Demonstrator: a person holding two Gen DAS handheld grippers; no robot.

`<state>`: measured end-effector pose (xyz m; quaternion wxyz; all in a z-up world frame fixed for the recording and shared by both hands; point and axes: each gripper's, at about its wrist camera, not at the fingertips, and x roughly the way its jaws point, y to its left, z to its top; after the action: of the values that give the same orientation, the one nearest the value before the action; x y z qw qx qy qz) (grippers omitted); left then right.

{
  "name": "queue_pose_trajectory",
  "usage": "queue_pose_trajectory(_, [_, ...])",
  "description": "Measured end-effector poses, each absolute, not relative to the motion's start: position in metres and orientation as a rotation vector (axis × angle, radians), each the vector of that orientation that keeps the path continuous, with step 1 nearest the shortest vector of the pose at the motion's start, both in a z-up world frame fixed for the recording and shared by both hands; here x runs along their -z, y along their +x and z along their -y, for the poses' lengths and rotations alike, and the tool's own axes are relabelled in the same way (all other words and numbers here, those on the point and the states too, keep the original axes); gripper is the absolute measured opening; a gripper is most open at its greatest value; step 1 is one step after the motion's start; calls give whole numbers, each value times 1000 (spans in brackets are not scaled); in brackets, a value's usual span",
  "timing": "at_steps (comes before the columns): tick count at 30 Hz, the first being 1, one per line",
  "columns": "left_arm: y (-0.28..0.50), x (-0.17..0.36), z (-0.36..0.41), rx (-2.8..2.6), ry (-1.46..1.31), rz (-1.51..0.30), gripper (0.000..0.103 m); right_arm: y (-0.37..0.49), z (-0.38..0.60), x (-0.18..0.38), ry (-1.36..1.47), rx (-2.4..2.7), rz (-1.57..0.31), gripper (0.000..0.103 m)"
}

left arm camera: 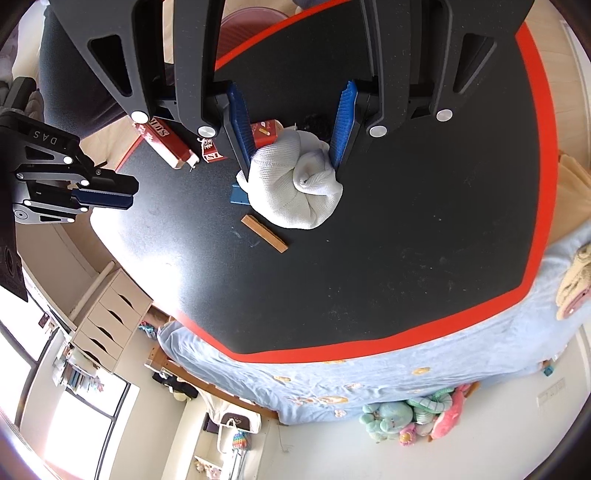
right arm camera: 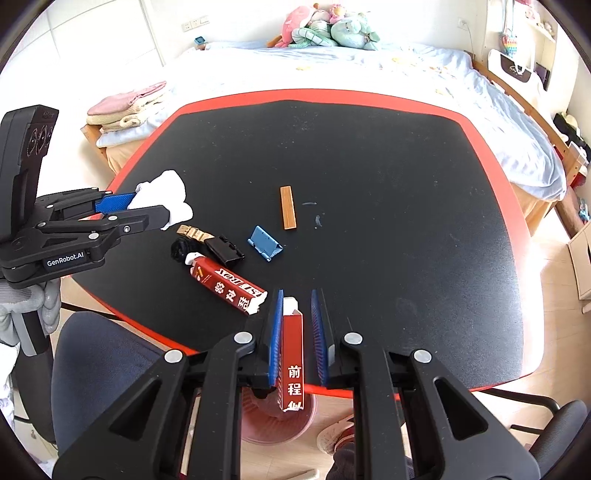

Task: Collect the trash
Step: 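Carry the sock and red box over the pink wastebasket and release both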

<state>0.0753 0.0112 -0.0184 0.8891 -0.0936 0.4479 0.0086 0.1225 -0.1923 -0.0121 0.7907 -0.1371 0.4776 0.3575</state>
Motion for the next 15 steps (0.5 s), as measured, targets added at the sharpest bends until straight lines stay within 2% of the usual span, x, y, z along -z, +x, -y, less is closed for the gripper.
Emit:
queue_pose_trajectory(2, [63, 15, -7, -13, -197, -921, 39, 115, 198, 8, -299, -782, -1017, 10])
queue_pose_trajectory(15, [29, 15, 5, -10, -206, -921, 39, 111, 188, 39, -335, -789, -1087, 11])
